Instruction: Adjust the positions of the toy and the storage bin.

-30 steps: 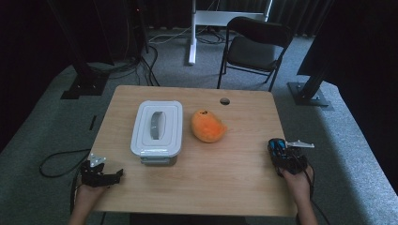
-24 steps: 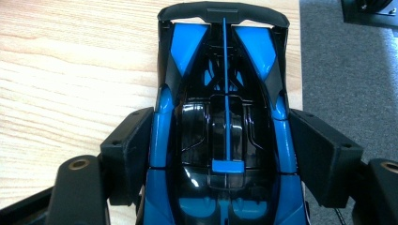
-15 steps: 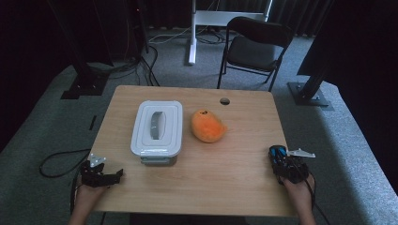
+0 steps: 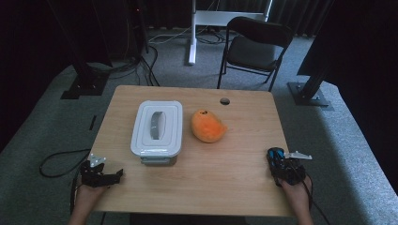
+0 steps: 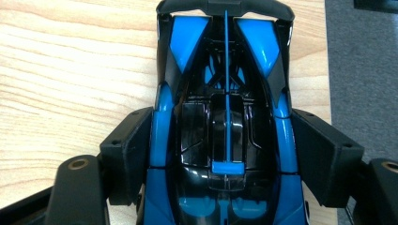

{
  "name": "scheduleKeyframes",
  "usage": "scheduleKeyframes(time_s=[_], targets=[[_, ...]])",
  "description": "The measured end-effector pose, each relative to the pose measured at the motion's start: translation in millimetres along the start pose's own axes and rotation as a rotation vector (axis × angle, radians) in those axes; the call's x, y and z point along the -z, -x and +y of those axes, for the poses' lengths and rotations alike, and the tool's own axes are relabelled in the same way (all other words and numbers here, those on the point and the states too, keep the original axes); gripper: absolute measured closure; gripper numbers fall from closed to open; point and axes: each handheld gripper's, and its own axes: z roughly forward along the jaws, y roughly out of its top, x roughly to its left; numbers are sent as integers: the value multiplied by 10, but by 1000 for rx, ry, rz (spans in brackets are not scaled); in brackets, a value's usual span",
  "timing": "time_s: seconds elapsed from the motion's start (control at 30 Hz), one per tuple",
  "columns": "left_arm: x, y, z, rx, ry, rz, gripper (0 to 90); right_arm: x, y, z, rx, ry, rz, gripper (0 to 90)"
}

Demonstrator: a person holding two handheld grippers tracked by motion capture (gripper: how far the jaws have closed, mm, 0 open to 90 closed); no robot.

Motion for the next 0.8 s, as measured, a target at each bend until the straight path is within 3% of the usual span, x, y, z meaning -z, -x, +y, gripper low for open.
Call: scheduleKeyframes(time_s=[0.13,0.27,0.43,0.57,0.63,0.7,0.8], targets=[[0,0,0,0,0,0,3,-8,13,-3,-1,0,13,246],[0,0,0,0,-1,0,3,-19,26,0,2,-21,37,128],[0,0,0,0,-1,0,3,20,54,21,-15,-6,41,123],[0,0,0,0,-1,0,3,109,68,53,54,41,10,129],[0,0,0,0,0,0,3,150,82,71,60,49,24,149],[0,0,0,0,0,0,3,187,99,91,106,73,67,153],[0,0,0,0,0,0,3,244,101,118,102,87,97,151]])
